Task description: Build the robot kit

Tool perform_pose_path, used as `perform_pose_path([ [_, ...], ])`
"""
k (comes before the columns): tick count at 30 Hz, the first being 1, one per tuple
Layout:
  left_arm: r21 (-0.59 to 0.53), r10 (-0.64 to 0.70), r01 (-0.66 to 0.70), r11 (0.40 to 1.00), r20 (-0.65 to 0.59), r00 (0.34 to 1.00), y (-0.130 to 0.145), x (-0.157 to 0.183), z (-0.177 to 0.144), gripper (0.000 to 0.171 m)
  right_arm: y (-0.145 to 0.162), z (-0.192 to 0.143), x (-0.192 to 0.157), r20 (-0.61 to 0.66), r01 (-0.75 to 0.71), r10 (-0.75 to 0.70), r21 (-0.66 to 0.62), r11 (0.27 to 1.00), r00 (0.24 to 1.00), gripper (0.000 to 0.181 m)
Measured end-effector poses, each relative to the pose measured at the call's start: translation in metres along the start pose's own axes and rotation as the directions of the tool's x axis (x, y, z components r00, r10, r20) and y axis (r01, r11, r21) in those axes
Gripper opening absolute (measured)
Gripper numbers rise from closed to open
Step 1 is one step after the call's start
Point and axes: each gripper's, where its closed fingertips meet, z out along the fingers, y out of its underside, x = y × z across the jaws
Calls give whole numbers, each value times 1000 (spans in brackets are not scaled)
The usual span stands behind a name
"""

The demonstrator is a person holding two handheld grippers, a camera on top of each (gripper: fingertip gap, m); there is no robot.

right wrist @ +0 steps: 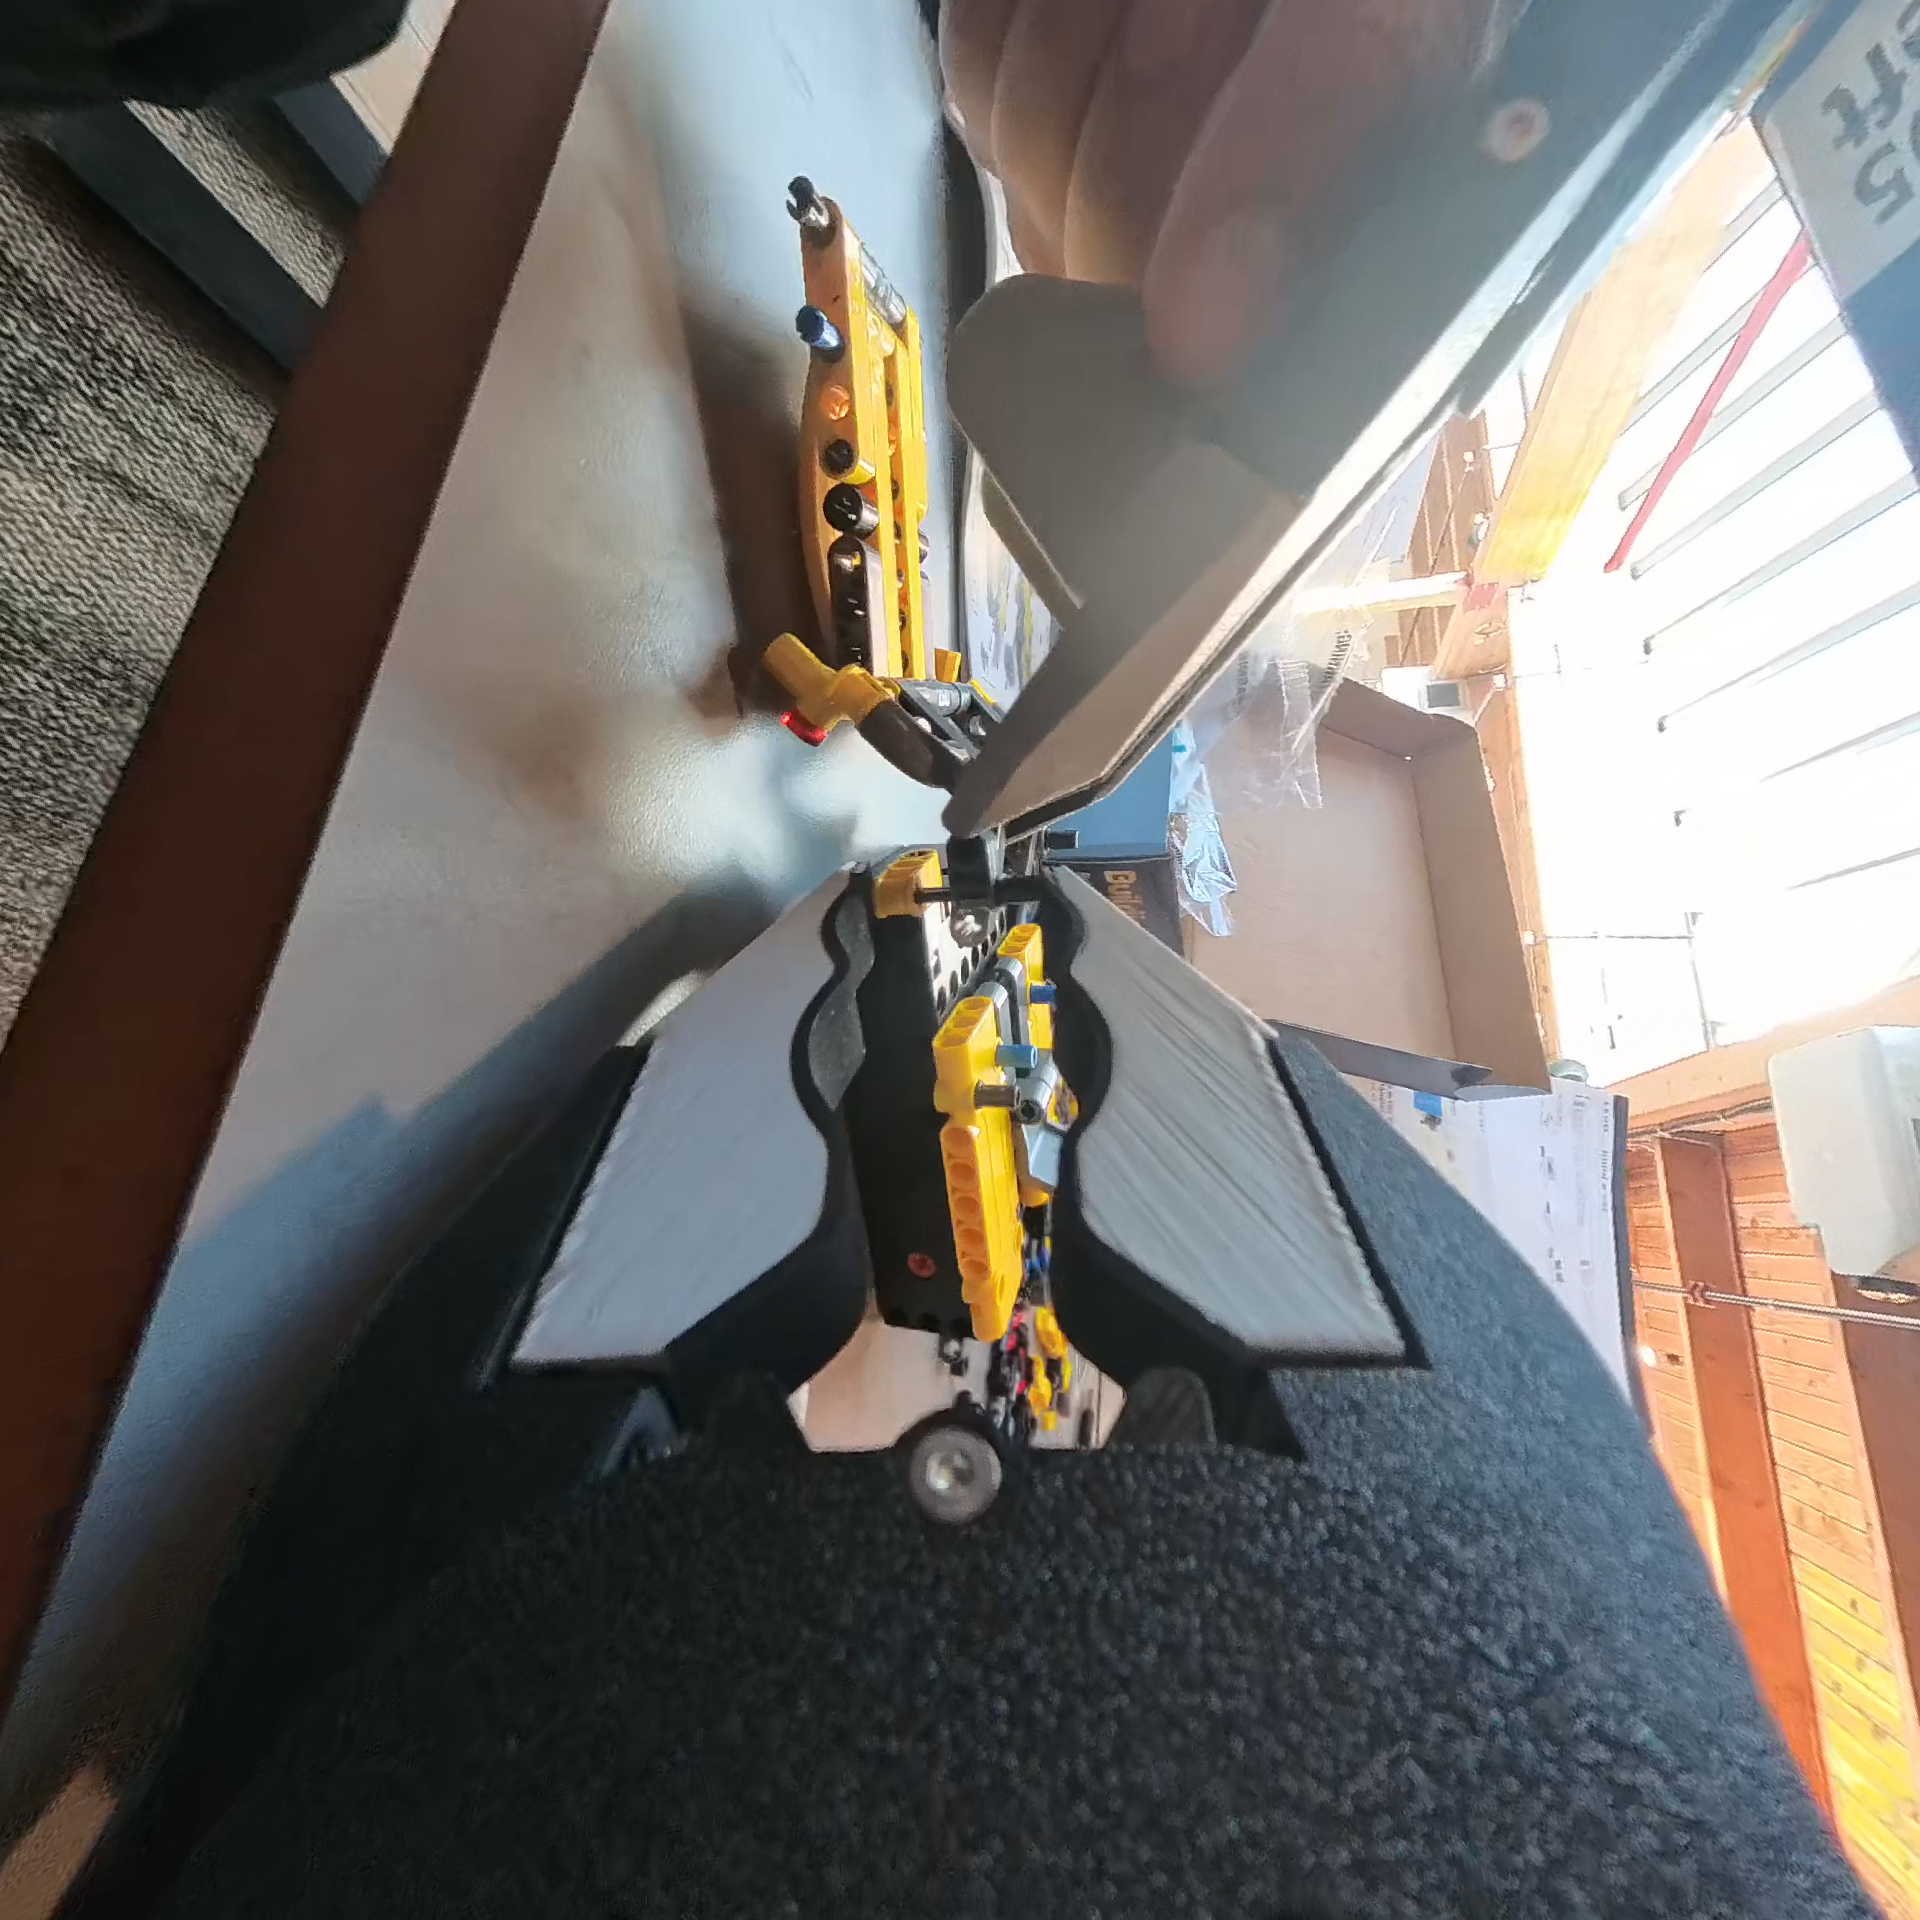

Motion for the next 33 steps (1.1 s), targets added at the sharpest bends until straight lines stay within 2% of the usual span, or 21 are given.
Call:
perform_pose_path([
  [6,-6,-13,13,1000,8,1000,-1,-4,2,13,5,4,1,2,13,-13,-42,999,1000,27],
  [16,-45,-51,51,998,-4,999,-1,-8,0,13,7,8,3,52,-53,56,-47,997,997,24],
  [28,-5,-188,187,982,-27,982,-2,-7,4,13,4,6,3,66,-58,63,-67,996,996,22],
  [33,-12,-139,139,990,20,990,-4,-8,3,13,5,6,4,53,-105,108,-64,992,993,26],
])
